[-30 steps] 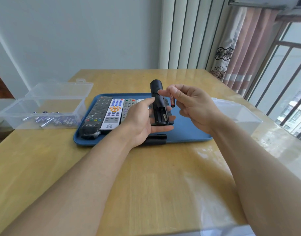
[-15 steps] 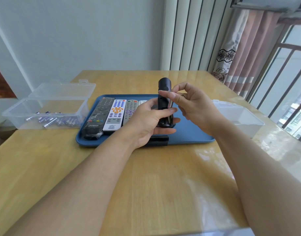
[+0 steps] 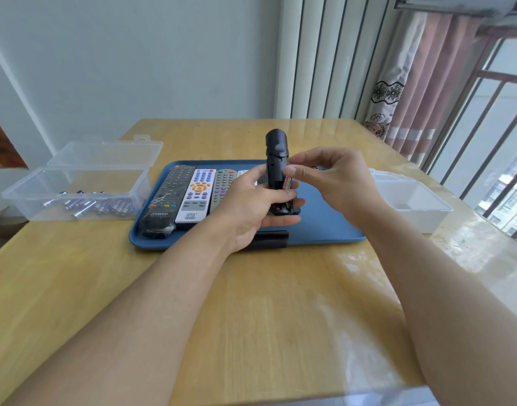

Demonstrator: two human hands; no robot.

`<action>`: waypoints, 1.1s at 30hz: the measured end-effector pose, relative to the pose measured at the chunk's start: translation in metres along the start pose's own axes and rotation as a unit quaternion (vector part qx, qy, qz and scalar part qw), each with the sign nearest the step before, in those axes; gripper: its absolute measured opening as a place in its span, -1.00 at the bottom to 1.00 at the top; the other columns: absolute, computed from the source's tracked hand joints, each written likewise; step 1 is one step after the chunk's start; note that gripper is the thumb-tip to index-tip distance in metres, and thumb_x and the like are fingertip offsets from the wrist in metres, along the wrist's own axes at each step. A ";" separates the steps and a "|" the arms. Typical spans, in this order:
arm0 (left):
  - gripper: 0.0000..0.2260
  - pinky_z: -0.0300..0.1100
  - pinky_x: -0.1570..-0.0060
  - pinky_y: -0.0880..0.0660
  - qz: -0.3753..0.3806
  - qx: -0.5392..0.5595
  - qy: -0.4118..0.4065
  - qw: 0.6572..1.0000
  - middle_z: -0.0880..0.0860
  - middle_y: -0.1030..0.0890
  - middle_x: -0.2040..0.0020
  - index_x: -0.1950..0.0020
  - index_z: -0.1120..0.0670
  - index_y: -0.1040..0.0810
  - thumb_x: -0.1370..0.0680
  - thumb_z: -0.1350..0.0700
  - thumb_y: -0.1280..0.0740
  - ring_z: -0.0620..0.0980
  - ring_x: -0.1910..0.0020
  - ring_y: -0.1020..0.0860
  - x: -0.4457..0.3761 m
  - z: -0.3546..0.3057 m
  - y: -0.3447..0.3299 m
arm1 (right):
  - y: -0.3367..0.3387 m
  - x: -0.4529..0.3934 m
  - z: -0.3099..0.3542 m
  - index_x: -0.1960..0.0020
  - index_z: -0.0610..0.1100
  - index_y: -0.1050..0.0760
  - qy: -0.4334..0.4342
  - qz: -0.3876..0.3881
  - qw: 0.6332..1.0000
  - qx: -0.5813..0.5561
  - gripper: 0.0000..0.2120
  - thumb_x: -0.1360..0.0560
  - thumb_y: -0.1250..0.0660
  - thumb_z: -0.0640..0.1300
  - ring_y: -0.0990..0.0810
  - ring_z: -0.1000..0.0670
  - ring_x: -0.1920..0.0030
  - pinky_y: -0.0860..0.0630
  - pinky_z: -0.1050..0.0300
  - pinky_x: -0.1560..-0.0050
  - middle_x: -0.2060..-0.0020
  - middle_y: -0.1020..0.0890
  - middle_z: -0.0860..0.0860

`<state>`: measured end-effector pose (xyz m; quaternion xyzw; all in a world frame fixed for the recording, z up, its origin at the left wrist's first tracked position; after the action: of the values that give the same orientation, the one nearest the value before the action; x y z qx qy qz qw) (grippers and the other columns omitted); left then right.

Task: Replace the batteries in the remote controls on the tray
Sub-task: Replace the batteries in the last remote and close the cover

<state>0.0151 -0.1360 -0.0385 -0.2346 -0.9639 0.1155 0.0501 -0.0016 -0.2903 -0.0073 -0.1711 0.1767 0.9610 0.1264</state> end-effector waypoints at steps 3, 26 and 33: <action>-0.63 -0.08 0.23 -0.65 -0.001 0.001 -0.004 1.000 0.10 -0.70 -0.09 -0.31 0.05 -0.56 -0.56 0.36 -0.41 0.08 0.02 -0.74 -0.001 0.000 0.001 | 0.001 0.002 -0.002 0.12 -0.06 -0.71 -0.024 0.004 1.000 0.013 -0.80 -0.40 -0.56 0.06 -0.35 0.11 0.47 -0.26 0.29 0.50 0.36 -0.61 0.01; -0.74 0.18 0.06 -0.67 -0.006 0.054 0.047 0.997 0.19 -0.71 -0.08 -0.34 0.17 -0.53 -0.71 0.14 -0.20 0.21 -0.06 -0.71 -0.002 0.004 0.001 | -0.006 0.000 -0.005 0.12 -0.07 -0.51 0.007 0.050 0.995 0.088 -0.65 -0.29 -0.65 -0.04 -0.22 0.13 0.54 -0.21 0.31 0.51 0.54 -0.29 0.12; -0.79 0.18 0.08 -0.67 -0.040 0.110 0.039 0.992 0.18 -0.69 -0.17 -0.28 0.16 -0.53 -0.69 0.22 -0.20 0.20 -0.07 -0.71 -0.006 0.003 0.005 | 0.001 -0.004 -0.012 0.09 -0.02 -0.48 -0.101 0.023 0.994 -0.016 -0.56 -0.42 -0.40 0.35 -0.24 0.04 0.40 -0.22 0.19 0.41 0.41 -0.41 0.10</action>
<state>0.0219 -0.1346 -0.0425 -0.1932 -0.9513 0.2092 0.1181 0.0053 -0.2971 -0.0161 -0.0707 0.1511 0.9789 0.1185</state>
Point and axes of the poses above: each hand's wrist, its own x-axis away from the middle knuckle, its own y-axis out of the back of the hand, z = x × y, the point moved 4 cm from there along -x, towards the middle knuckle
